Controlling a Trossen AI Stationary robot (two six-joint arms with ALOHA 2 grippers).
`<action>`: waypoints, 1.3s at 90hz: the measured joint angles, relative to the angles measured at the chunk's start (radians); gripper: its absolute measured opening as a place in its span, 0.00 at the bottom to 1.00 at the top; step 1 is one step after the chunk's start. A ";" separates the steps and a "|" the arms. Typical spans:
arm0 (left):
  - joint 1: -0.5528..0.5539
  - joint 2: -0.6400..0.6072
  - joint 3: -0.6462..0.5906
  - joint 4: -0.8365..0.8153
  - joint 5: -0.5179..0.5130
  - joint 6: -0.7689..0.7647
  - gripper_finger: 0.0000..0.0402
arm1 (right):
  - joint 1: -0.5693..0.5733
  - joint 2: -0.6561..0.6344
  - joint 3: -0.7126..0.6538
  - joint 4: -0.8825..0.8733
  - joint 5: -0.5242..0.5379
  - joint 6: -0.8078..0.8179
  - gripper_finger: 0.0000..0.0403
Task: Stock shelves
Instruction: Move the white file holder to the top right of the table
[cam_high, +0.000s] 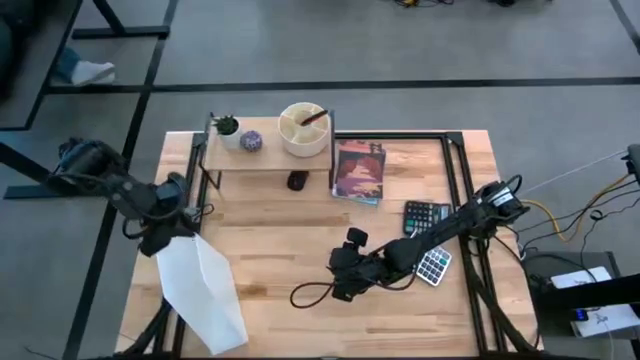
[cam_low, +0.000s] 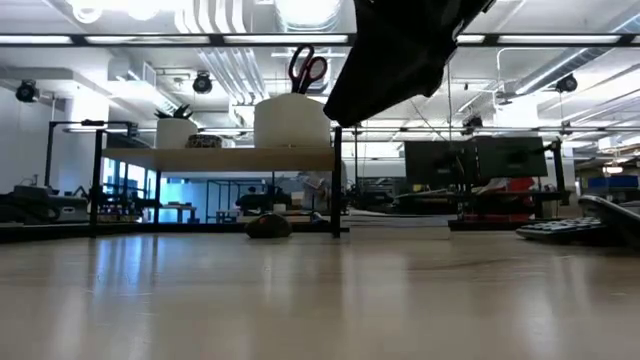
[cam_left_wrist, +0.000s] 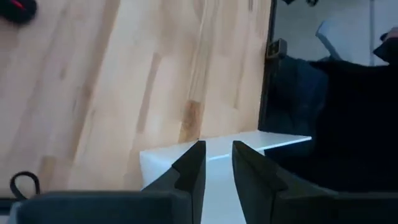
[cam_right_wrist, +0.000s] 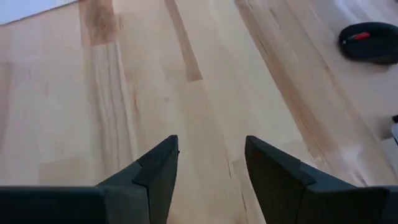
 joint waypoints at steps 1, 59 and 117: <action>0.000 -0.004 -0.002 0.000 -0.003 0.000 0.15 | 0.000 0.000 0.000 0.000 0.000 0.000 0.42; 0.000 -0.094 -0.211 0.006 0.089 -0.074 0.15 | 0.000 0.000 0.000 0.000 0.000 0.010 0.42; 0.000 0.068 -0.327 0.021 0.066 -0.025 0.02 | 0.000 -0.004 0.000 -0.002 -0.001 -0.042 0.36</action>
